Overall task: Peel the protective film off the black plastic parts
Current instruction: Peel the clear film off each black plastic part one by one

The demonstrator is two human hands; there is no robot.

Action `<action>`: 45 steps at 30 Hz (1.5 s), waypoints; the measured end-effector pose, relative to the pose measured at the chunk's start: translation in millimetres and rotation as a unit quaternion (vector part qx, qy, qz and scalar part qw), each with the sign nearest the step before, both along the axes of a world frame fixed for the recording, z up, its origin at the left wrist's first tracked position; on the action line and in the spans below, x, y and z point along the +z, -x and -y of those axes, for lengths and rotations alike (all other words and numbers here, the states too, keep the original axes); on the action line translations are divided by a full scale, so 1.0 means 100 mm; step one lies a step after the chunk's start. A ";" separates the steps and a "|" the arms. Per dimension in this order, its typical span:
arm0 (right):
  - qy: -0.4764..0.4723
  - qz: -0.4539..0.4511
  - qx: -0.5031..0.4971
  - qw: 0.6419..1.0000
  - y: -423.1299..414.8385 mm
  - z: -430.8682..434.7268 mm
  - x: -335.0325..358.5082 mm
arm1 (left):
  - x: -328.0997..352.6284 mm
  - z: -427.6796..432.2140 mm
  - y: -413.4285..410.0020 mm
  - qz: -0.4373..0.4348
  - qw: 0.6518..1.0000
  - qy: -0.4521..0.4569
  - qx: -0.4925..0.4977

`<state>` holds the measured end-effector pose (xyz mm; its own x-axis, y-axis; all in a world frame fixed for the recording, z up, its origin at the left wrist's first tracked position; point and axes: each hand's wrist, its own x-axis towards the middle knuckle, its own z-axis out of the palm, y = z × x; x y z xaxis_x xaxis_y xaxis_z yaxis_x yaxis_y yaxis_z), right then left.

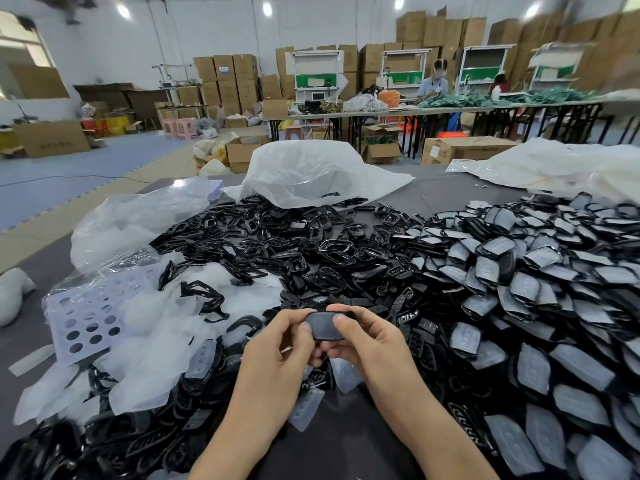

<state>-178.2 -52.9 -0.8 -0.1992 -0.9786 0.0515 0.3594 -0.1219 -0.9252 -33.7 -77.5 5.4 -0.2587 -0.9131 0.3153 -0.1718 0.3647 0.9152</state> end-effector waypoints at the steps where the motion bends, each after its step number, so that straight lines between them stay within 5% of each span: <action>1: -0.006 0.010 0.004 1.000 0.00 0.01 0.00 | 0.00 0.00 0.00 0.002 1.000 0.005 -0.001; 19: -0.003 0.001 0.049 0.999 0.02 0.00 0.01 | 0.00 -0.05 0.01 0.096 0.985 0.143 -0.002; 24: -0.019 -0.040 -0.020 0.999 0.07 -0.01 0.04 | 0.02 -0.11 -0.03 0.133 0.968 0.206 0.041; 29: -0.010 -0.053 -0.070 0.996 0.09 0.01 0.02 | 0.00 -0.16 0.00 0.246 0.928 0.279 -0.020; 38: 0.013 0.029 -0.088 0.996 0.14 0.04 0.05 | -0.04 -0.24 0.11 0.162 0.956 0.242 -0.035; 41: 0.009 0.012 -0.069 0.997 0.12 0.04 0.04 | -0.05 -0.15 0.07 0.060 0.984 0.163 0.037; 45: 0.025 -0.014 0.009 1.000 0.03 -0.03 0.04 | -0.02 -0.09 0.07 -0.016 0.999 0.037 0.007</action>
